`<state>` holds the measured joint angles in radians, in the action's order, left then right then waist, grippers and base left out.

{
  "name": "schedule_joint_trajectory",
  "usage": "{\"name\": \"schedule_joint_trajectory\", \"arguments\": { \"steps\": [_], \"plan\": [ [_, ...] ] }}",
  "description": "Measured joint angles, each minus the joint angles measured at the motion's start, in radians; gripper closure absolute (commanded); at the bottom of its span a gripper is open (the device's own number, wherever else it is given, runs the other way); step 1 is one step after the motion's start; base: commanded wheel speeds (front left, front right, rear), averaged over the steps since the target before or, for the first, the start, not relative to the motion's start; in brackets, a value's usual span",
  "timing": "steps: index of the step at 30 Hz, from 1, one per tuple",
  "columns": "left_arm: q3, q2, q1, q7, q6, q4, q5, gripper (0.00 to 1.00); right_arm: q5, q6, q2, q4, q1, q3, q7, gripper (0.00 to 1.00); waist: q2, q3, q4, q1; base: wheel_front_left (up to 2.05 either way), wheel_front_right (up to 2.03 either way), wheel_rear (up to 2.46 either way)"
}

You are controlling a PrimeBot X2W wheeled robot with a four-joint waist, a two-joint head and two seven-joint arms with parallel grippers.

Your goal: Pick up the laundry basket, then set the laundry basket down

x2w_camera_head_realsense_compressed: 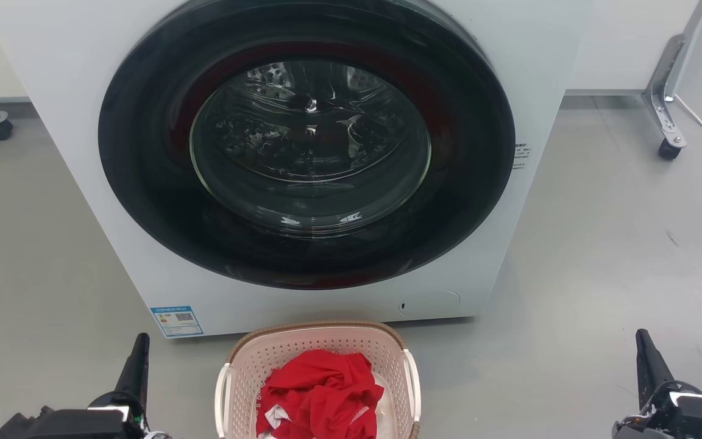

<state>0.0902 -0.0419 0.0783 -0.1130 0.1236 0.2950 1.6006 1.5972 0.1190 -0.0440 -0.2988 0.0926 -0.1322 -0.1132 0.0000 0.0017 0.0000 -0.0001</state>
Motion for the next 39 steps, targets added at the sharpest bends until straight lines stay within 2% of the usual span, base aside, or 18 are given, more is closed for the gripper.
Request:
{"name": "schedule_joint_trajectory", "arguments": {
  "steps": [39],
  "plan": [
    [0.000,0.000,0.000,0.000,0.000,0.000,0.000,1.00,0.000,0.000,0.000,0.000,0.000,0.000,0.000,1.00,0.0000,0.000,0.000,0.0000,0.00,0.00,0.00]
  ]
}}
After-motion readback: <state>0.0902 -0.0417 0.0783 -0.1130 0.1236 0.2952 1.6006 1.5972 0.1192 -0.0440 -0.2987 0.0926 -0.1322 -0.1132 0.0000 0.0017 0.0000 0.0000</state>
